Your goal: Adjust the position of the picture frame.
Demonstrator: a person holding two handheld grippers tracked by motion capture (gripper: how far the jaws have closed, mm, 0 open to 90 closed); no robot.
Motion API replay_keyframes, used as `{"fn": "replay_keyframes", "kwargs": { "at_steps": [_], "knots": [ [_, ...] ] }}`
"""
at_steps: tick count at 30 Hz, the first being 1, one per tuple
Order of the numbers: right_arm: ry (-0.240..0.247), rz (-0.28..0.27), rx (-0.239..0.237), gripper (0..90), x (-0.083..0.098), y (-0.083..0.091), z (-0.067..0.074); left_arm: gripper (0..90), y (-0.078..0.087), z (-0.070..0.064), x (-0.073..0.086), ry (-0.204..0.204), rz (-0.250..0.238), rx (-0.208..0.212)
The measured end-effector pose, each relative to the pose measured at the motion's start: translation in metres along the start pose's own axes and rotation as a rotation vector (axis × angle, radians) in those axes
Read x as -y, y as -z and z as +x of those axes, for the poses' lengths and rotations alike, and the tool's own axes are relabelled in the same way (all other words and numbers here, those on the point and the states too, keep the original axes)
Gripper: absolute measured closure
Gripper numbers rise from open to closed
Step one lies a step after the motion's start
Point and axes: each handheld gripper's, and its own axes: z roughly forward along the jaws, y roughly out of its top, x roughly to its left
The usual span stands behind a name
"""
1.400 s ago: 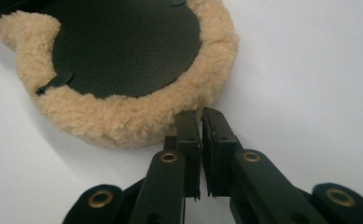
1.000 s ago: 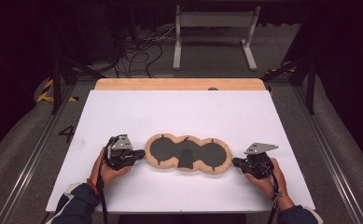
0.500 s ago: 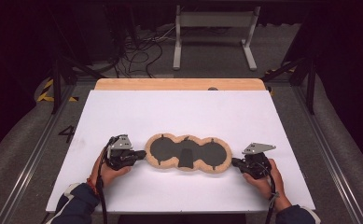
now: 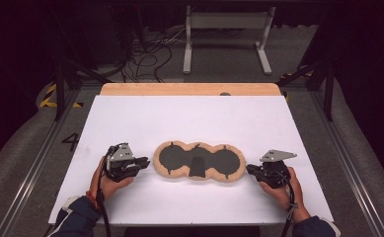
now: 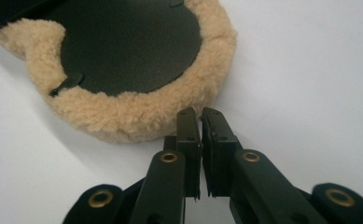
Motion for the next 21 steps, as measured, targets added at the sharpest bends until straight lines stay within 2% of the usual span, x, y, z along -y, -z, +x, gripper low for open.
{"fn": "replay_keyframes", "kwargs": {
  "at_steps": [4, 10, 15, 17, 18, 21],
  "knots": [
    [0.001, -0.012, -0.007, 83.9, -0.001, 0.003, 0.001, 74.2, 0.012, -0.004, 0.006, -0.017, -0.013, -0.014],
    [0.006, -0.022, -0.023, 83.3, -0.003, 0.006, 0.005, 69.1, 0.031, -0.007, 0.020, -0.010, -0.043, -0.028],
    [0.017, -0.048, -0.038, 82.5, -0.006, 0.011, 0.010, 59.5, 0.045, -0.009, 0.037, -0.006, -0.050, -0.052],
    [0.020, -0.053, -0.049, 81.7, -0.007, 0.013, 0.012, 50.8, 0.047, -0.010, 0.039, -0.004, -0.055, -0.066],
    [0.025, -0.054, -0.055, 81.5, -0.007, 0.014, 0.013, 50.5, 0.050, -0.011, 0.043, 0.010, -0.056, -0.080],
    [0.026, -0.059, -0.070, 82.0, -0.008, 0.016, 0.016, 46.2, 0.053, -0.012, 0.046, 0.013, -0.058, -0.090]
  ]
}}
